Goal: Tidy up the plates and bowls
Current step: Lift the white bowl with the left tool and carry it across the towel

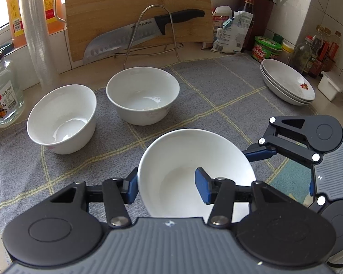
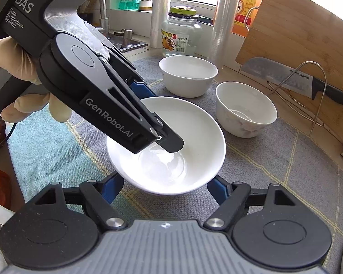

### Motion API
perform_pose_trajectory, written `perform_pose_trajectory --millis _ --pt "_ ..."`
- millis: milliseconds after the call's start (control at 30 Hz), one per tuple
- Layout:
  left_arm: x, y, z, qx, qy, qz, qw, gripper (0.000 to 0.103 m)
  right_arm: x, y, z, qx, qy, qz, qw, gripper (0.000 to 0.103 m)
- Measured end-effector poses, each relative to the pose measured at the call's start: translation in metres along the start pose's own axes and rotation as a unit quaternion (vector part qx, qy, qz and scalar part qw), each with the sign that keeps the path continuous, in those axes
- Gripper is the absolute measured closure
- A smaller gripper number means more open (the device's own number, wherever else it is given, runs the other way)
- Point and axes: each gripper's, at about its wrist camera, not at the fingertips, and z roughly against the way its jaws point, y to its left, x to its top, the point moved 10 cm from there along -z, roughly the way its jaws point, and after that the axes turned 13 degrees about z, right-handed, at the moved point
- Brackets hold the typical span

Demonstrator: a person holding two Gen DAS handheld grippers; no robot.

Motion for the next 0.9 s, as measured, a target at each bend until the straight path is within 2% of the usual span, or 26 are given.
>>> perform_pose_trajectory --millis 567,900 --pt "0.019 -0.068 -0.027 -0.040 0.005 -0.049 0.9980 0.053 -0.045 -0.039 0.037 -0.043 0.018 -0.041 0.998 0.020" --pt "0.024 -0.094 -0.041 -0.057 0.012 -0.066 0.9961 0.053 -0.065 -0.057 0.047 -0.056 0.028 -0.059 0.996 0.020"
